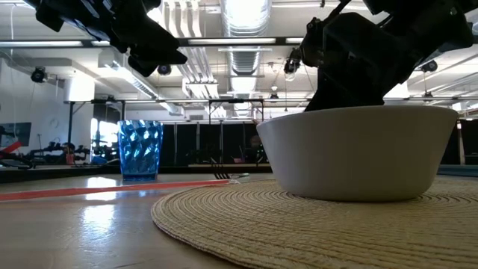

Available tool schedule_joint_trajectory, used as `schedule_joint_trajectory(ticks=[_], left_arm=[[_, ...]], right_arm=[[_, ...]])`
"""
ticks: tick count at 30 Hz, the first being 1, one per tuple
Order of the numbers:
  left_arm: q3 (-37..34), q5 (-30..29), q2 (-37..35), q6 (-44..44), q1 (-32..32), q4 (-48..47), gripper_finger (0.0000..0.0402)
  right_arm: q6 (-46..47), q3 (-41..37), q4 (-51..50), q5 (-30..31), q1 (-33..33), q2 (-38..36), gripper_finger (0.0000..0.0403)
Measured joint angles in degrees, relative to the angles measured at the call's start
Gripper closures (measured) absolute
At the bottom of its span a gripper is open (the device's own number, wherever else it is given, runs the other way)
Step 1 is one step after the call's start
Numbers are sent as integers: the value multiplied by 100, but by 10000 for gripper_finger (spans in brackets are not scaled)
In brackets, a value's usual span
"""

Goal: Pick & Place Utensil
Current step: Put the blue cup on the yellow mat

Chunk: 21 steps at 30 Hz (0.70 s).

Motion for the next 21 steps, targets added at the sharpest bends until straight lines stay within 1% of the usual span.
schedule_joint_trajectory(ticks=[2, 7, 11, 17, 21], left_arm=[[0, 0, 0, 2, 2, -1, 227], [0, 0, 0, 1, 1, -1, 227], [0, 0, 0, 1, 2, -54, 227], [4, -79, -10, 3, 4, -168, 227], [86, -373, -57, 6, 6, -501, 227]], right_arm=[[-4, 0, -12, -60, 0, -52, 287], [-111, 7, -47, -430, 2, -310, 270], [-155, 7, -243, -481, 2, -592, 263], [-201, 4, -692, -466, 2, -1053, 266], [-446, 4, -903, -464, 2, -1389, 274]])
